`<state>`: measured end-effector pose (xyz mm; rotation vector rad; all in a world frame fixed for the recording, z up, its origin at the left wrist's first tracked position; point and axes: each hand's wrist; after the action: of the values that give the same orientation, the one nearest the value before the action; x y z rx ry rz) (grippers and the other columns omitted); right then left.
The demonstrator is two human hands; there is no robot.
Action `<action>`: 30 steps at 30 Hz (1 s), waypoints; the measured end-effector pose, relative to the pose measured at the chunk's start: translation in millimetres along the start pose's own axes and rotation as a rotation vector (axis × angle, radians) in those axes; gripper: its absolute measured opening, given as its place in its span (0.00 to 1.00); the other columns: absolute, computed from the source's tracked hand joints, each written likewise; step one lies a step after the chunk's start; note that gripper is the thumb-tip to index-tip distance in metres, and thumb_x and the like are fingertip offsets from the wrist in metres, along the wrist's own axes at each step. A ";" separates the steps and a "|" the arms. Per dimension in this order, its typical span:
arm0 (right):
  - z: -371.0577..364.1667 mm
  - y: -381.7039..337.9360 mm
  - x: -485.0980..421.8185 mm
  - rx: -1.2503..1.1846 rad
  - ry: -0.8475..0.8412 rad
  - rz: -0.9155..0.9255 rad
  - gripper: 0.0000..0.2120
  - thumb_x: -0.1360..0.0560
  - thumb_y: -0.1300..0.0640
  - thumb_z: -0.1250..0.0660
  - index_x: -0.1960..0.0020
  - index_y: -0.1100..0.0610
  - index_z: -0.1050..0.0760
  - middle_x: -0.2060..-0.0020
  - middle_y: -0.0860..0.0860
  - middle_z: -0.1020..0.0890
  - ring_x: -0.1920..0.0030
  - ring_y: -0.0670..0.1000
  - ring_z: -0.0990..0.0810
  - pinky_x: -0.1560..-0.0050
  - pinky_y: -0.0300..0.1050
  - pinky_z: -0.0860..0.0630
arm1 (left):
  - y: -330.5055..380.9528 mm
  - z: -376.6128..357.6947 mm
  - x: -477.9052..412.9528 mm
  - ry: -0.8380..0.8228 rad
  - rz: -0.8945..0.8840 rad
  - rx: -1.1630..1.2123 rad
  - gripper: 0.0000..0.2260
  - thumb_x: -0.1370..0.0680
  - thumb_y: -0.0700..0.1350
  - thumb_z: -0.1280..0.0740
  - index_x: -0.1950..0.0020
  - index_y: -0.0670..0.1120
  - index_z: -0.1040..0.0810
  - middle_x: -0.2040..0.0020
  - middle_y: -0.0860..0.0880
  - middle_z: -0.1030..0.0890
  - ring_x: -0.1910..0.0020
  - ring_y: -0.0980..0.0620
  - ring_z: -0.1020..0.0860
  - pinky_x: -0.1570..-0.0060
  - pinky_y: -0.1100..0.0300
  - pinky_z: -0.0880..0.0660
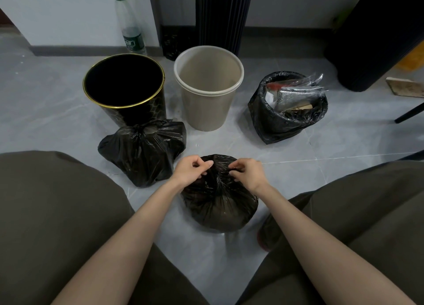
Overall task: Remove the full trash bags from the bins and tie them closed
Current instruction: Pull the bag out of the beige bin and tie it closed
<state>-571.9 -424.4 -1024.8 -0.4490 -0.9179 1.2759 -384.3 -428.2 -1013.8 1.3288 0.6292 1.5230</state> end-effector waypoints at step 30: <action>-5.6 -10.7 1.5 -0.901 -0.402 -0.545 0.08 0.28 0.71 0.32 0.54 0.59 0.23 0.65 0.52 0.15 0.64 0.45 0.16 0.62 0.36 0.19 | -33.3 5.9 13.2 -0.362 -0.179 -0.463 0.05 0.26 0.48 0.29 0.55 0.47 0.17 0.60 0.53 0.19 0.66 0.62 0.25 0.59 0.69 0.29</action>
<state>-560.9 -424.8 -1019.7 -0.5823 -1.8170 0.3957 -366.7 -404.7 -1035.2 1.1135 0.1445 1.1523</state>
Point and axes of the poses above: each hand's wrist, its own x-axis away from the middle knuckle, its own z-axis out of the back of the hand, y = z × x
